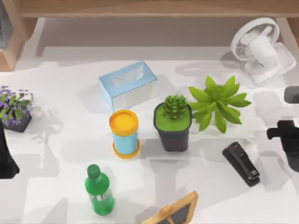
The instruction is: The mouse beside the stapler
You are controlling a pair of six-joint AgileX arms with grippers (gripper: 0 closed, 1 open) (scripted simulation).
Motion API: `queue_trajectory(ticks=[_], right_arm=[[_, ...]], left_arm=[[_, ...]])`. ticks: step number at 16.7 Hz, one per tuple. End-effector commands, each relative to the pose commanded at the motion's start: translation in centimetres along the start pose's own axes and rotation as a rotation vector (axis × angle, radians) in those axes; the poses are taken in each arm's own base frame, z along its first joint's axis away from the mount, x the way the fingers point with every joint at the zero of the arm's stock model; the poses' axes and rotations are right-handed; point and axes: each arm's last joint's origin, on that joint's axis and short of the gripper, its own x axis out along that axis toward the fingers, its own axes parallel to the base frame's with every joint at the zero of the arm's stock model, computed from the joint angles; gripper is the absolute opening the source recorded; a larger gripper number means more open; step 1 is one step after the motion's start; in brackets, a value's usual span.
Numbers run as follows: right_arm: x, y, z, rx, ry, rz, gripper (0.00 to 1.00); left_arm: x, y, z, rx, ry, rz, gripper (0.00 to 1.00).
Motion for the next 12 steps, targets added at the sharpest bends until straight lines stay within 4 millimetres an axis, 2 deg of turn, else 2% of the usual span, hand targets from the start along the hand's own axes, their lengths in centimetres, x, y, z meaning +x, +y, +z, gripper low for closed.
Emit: queue_trajectory(ticks=[12], right_arm=[[-0.98,0.25,0.73,-0.009,-0.077,0.015,0.00]], left_arm=[[0.00,0.00,0.00,0.000,0.000,0.000,1.00]])
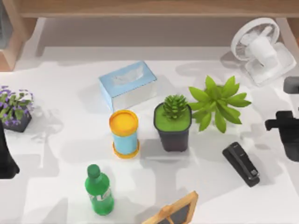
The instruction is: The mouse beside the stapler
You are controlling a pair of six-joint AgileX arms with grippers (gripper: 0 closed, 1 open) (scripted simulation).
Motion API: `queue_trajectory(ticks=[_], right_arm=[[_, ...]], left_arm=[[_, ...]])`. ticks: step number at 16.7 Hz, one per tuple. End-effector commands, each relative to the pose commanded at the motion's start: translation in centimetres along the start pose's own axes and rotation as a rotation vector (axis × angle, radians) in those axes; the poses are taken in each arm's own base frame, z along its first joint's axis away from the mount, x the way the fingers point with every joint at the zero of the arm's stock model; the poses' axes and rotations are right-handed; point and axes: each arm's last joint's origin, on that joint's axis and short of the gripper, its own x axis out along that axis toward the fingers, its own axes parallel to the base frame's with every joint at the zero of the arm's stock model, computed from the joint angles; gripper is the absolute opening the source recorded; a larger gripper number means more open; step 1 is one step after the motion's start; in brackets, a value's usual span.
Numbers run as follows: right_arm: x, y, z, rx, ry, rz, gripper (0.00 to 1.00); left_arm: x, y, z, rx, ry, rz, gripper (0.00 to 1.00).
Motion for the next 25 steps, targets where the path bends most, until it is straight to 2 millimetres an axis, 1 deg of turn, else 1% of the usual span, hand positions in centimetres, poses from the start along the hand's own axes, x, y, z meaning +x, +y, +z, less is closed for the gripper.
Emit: queue_trajectory(ticks=[6,9,12,17,25], right_arm=[[0.4,-0.1,-0.2,0.003,0.001,-0.003,0.00],[1.2,-0.2,-0.5,0.006,0.031,-0.010,0.00],[2.5,-0.3,-1.3,0.007,0.087,-0.019,0.00],[2.6,-0.3,-1.3,0.007,0.091,-0.020,0.00],[2.6,-0.3,-1.3,0.007,0.091,-0.020,0.60]], left_arm=[[0.0,0.0,0.0,0.000,0.000,0.000,1.00],[0.0,0.0,0.0,0.000,0.000,0.000,1.00],[0.0,0.0,0.0,0.000,0.000,0.000,1.00],[0.0,0.0,0.0,0.000,0.000,0.000,1.00],[0.0,0.0,0.0,0.000,0.000,0.000,1.00]])
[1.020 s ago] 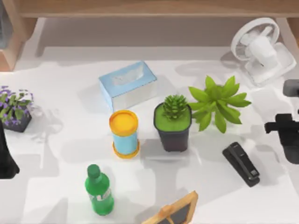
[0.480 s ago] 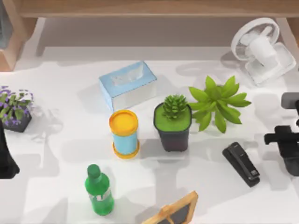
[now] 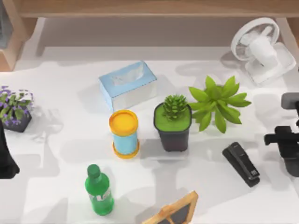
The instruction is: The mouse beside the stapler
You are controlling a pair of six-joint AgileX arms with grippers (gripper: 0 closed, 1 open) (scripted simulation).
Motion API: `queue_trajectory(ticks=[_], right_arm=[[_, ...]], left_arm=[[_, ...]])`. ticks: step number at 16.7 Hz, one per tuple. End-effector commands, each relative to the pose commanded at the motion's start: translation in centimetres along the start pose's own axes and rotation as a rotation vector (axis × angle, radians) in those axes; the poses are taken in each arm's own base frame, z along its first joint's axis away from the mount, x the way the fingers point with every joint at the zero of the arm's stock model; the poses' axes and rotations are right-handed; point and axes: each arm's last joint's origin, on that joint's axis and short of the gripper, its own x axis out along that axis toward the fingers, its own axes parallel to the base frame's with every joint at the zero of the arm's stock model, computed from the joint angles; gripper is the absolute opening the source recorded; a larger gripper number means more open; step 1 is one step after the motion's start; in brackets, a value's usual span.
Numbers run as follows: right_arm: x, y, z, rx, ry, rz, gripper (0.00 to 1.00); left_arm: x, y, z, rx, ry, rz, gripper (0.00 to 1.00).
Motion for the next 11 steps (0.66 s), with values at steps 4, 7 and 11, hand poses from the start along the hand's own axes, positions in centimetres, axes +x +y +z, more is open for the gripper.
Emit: queue_trajectory(ticks=[4,7,11], right_arm=[[0.00,0.00,0.00,0.000,0.000,0.000,0.90],[0.00,0.00,0.00,0.000,0.000,0.000,1.00],[0.00,0.00,0.00,0.000,0.000,0.000,1.00]], left_arm=[[0.00,0.00,0.00,0.000,0.000,0.000,1.00],[0.00,0.00,0.00,0.000,0.000,0.000,1.00],[0.00,0.00,0.00,0.000,0.000,0.000,1.00]])
